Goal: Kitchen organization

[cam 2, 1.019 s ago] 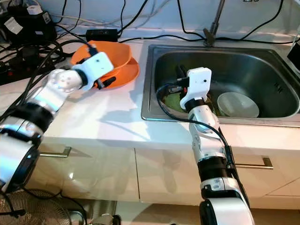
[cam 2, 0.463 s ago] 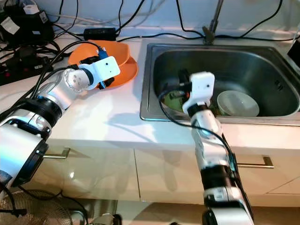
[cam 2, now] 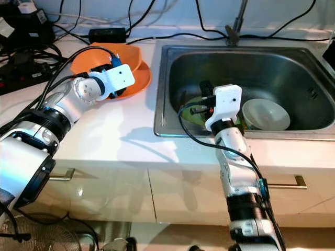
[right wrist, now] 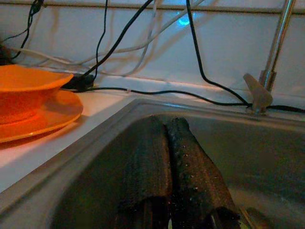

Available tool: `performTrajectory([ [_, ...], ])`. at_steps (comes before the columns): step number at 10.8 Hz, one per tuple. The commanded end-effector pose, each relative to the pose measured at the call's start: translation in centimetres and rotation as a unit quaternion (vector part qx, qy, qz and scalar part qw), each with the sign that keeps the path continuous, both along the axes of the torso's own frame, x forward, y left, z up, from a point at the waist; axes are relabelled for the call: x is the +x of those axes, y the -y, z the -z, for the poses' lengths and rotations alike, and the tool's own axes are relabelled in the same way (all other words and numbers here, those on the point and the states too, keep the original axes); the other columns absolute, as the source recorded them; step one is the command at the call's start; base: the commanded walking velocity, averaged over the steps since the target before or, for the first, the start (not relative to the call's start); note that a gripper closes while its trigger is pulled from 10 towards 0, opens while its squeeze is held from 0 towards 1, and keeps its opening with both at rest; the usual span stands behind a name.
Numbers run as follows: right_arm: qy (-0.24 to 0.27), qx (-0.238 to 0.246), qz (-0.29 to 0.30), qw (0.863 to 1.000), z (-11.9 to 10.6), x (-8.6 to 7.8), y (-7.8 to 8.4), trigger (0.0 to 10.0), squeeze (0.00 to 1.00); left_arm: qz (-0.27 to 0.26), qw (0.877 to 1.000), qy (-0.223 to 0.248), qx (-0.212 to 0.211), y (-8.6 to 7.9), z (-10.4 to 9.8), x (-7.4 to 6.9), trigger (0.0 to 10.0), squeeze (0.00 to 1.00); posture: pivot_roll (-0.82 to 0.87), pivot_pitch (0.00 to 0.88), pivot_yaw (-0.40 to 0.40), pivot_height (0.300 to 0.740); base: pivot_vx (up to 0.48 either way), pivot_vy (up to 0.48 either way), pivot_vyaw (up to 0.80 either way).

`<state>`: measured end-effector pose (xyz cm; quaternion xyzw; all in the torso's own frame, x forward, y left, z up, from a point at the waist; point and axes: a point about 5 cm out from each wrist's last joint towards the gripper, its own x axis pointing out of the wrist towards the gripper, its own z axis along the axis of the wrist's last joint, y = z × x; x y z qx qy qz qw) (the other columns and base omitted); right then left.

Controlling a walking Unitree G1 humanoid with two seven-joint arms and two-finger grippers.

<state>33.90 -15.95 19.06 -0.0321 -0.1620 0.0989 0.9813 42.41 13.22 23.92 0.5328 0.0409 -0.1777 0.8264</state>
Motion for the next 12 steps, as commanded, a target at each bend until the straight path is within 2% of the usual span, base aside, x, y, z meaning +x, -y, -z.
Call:
performTrajectory([
  [1, -0.003, -0.005, 0.001, 1.0, 0.0, -0.2, 0.0, 10.0, 0.0, -0.001, 1.0, -0.002, 0.006, 0.1, 0.2, 0.0, 0.0, 0.0, 0.08, 0.209, 0.066, 0.74, 0.0, 0.0, 0.0],
  [9, -0.008, -0.007, 0.005, 1.0, -0.3, 0.0, 0.0, 10.0, 0.0, 0.007, 1.0, 0.002, 0.014, 0.4, 0.3, 0.0, 0.0, 0.0, 0.09, 0.19, 0.066, 0.74, 0.0, 0.0, 0.0],
  [12, -0.01, -0.005, 0.003, 1.0, -0.3, 0.3, -0.2, 10.0, 0.0, 0.019, 0.999, 0.027, 0.032, 1.1, 0.5, -0.1, 0.0, 0.0, 0.1, 0.169, 0.067, 0.74, 0.0, 0.0, 0.0],
])
